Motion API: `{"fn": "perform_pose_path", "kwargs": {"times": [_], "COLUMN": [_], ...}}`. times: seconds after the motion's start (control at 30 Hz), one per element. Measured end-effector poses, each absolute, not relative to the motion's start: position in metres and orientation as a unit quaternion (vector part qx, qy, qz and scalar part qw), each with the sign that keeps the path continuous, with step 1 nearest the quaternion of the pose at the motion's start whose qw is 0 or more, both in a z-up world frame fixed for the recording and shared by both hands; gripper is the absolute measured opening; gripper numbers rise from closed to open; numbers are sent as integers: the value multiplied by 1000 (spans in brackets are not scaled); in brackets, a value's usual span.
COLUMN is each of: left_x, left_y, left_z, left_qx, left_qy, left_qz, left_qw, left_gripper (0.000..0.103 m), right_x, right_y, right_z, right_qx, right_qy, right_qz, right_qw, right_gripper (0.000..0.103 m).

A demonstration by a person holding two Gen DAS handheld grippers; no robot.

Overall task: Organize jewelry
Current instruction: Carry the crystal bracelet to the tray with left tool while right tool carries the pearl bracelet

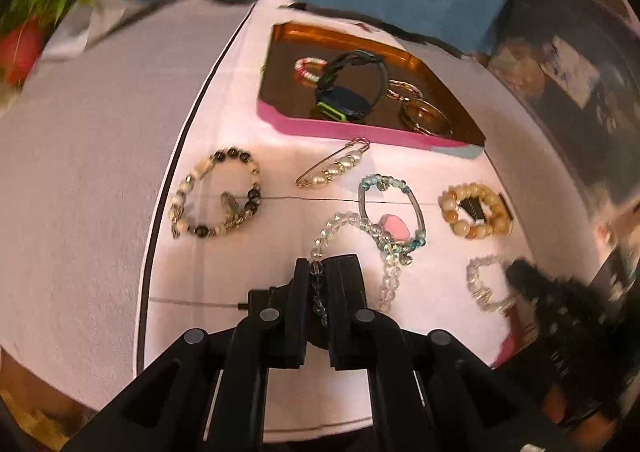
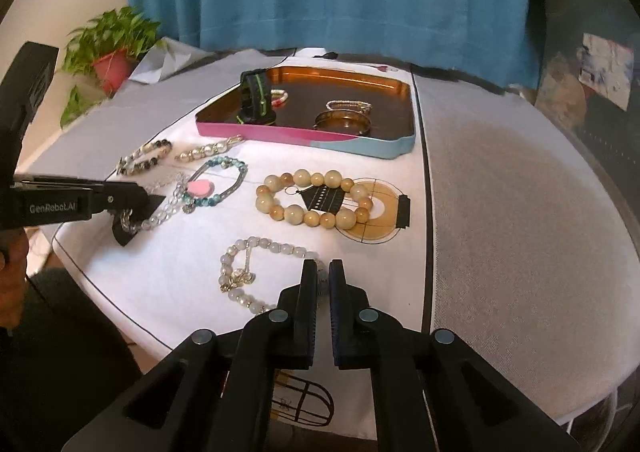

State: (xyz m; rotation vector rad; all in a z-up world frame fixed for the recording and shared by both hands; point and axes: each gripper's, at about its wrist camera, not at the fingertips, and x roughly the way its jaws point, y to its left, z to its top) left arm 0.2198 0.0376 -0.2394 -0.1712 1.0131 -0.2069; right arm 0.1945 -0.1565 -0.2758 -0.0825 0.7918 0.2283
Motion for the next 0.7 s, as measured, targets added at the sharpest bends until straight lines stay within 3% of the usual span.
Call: {"fn": "perform_pose_path", "kwargs": {"times": [0.7], "left_x": [221], "left_y": [-2], "left_z": [-157], "left_qx": [-114], "left_qy": [392], "left_qz": [-186], "left_qw": [894], "left_gripper": [5], "right_x": [205], "right_y": [-165], "right_z": [-173], "right_qx": [-8], "right_qy": [329], "right_qz": [151], "right_qw": [932], "right_gripper": [6]}}
